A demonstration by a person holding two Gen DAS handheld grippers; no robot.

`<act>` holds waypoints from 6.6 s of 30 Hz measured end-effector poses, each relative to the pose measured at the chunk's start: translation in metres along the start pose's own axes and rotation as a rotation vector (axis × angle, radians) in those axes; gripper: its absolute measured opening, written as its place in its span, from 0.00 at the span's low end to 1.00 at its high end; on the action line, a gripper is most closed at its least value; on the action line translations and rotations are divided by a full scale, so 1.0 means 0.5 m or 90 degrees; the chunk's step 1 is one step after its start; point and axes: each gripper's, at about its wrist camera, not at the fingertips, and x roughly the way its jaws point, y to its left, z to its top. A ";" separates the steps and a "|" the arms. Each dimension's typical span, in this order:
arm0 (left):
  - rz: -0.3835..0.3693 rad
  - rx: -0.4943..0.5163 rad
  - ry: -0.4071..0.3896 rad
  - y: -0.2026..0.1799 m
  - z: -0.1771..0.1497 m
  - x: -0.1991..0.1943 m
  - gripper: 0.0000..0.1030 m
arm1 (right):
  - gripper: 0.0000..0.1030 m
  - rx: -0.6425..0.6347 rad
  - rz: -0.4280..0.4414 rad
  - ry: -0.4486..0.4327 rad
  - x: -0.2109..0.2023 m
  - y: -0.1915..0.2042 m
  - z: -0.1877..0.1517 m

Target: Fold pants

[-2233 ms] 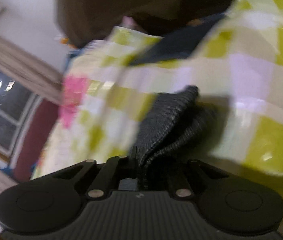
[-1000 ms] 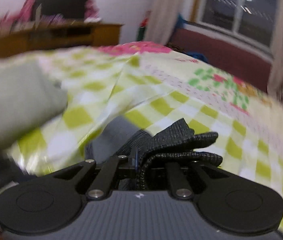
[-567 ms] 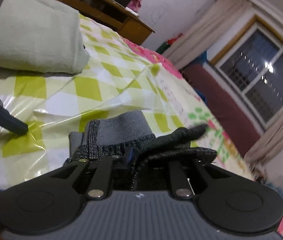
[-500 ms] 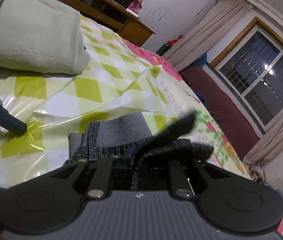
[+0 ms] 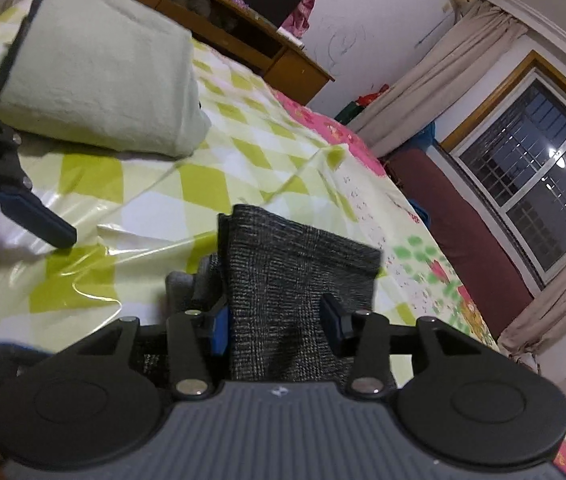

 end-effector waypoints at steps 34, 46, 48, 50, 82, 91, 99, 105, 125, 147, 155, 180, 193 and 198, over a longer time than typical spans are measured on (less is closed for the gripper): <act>-0.045 0.245 0.022 -0.289 0.141 0.156 0.88 | 0.51 1.131 0.282 0.068 -0.185 -0.416 -0.729; -0.068 0.304 0.048 -0.384 0.150 0.167 0.88 | 0.09 1.176 0.294 0.006 -0.199 -0.426 -0.721; -0.090 0.308 0.054 -0.408 0.153 0.164 0.88 | 0.06 1.177 0.277 -0.021 -0.232 -0.440 -0.734; -0.108 0.313 0.059 -0.435 0.152 0.166 0.88 | 0.06 1.173 0.243 0.010 -0.251 -0.445 -0.763; -0.175 0.045 0.013 -0.292 0.117 0.096 0.91 | 0.10 0.927 0.177 0.109 -0.140 -0.414 -0.258; -0.193 -0.037 0.019 -0.230 0.112 0.102 0.89 | 0.11 0.889 0.128 0.194 -0.027 -0.354 -0.182; -0.190 -0.120 0.021 -0.165 0.103 0.095 0.88 | 0.28 0.887 0.120 0.206 0.030 -0.333 -0.130; -0.173 -0.218 0.007 -0.095 0.087 0.080 0.88 | 0.29 0.844 0.122 0.198 0.055 -0.325 -0.090; -0.124 0.076 -0.148 -0.199 0.166 0.020 0.89 | 0.30 0.734 0.073 0.135 -0.051 -0.380 -0.218; 0.020 0.060 0.073 -0.191 0.196 0.197 1.00 | 0.30 0.718 0.098 0.169 -0.128 -0.303 -0.360; 0.048 0.040 0.065 -0.205 0.209 0.115 1.00 | 0.34 0.753 0.066 0.138 -0.184 -0.312 -0.352; 0.023 0.054 0.072 -0.327 0.101 -0.021 1.00 | 0.37 0.748 0.078 0.147 -0.323 -0.217 -0.338; 0.031 0.040 0.063 -0.333 0.071 -0.034 1.00 | 0.37 0.747 0.069 0.154 -0.337 -0.190 -0.346; 0.035 0.054 0.065 -0.343 0.063 -0.031 1.00 | 0.37 0.763 0.066 0.155 -0.339 -0.184 -0.362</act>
